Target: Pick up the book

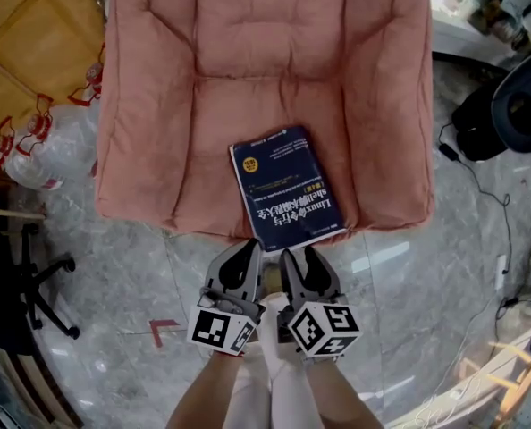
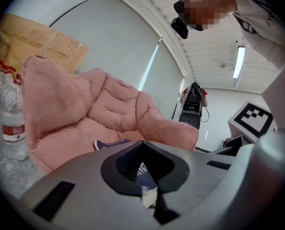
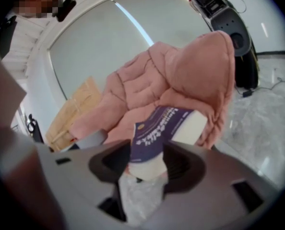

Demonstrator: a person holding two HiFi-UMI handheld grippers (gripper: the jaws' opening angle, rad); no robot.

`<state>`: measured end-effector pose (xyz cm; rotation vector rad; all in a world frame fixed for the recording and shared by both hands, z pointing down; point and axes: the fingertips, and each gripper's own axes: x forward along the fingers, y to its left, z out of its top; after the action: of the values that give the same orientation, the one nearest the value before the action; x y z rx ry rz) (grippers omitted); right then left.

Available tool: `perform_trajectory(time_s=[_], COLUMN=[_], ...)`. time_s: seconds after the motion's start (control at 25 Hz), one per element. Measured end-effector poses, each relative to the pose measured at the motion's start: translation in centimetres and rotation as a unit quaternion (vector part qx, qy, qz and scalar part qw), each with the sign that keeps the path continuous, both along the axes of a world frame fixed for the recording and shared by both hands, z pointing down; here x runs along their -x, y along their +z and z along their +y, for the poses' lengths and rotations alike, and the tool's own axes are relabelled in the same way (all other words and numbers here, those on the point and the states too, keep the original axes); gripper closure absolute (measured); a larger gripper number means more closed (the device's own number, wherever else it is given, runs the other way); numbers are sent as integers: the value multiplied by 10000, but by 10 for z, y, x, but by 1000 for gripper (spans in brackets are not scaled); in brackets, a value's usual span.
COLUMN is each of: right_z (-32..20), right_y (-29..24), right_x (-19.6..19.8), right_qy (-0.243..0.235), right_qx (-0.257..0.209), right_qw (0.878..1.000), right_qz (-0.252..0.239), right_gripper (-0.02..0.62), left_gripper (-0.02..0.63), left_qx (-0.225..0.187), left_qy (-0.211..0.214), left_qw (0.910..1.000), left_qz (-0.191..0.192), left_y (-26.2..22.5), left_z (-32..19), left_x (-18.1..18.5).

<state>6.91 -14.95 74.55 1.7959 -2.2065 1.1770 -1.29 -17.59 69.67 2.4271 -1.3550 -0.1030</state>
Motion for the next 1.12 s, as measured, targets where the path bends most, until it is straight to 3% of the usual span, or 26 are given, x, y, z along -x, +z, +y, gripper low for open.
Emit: perform_trajectory(time_s=[0.12,0.48,0.76,0.92,1.12], right_z=[1,-8,-17,-23,-32], right_y=[17,37,50,53,50], right_x=[-14,-31,-46,-46,-40], right_qy=[371,899,1283,1276,1393], right_qx=[223,426,603,591,524], right_qw=[9987,9931,9862,9850,9779], right_qz=[-264,-620,-854,-997,-1470], right_gripper=[389,298,284,284,281], left_gripper=[597,597,597,597,597], left_qx=[29,54,104,115,87], left_qy=[5,30,-45,-71,-52], left_qw=[10000,10000,9999,9999,9999], left_qz=[-6,-42,-37,-32,-69], left_y=[6,11,15,18,18], left_z=[1,-2,-2,-3,-3], left_x=[-3,-13,-8,-5,-7])
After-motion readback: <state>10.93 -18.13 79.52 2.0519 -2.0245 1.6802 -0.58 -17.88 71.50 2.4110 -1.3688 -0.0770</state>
